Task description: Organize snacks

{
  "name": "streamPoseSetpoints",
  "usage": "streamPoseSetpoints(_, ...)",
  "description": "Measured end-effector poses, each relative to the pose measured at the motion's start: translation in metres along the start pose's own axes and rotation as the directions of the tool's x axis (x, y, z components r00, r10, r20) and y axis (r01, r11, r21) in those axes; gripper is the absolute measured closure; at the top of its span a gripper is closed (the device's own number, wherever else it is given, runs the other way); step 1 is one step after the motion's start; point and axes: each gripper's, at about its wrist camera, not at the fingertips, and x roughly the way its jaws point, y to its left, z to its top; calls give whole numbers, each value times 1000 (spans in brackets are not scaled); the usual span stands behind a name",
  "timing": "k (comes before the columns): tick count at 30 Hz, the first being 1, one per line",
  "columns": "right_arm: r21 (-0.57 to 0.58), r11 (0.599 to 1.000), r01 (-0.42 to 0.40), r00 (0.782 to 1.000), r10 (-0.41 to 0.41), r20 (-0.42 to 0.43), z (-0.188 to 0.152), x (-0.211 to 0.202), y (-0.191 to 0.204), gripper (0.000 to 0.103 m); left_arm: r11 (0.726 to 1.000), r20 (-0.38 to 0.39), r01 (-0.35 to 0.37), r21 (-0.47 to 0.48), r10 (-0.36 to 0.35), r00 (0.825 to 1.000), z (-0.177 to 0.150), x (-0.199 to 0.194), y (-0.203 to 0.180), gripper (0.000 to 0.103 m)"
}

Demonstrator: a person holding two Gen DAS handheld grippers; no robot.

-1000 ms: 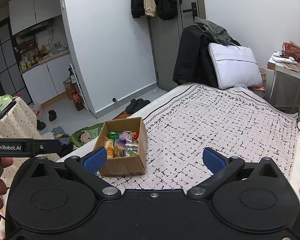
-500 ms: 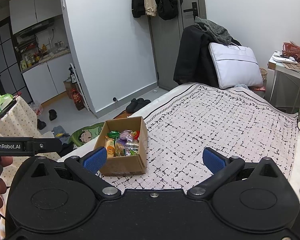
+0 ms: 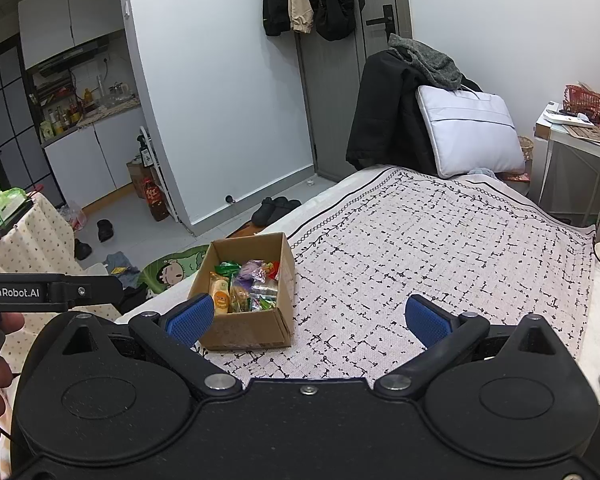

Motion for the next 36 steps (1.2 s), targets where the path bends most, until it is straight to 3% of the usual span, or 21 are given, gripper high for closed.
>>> streamPoseSetpoints(36,9,1000,0,1000,0,-1,-4,-4,2,0,1000,10,3,23,-3,1000,-1,-5,-4,0)
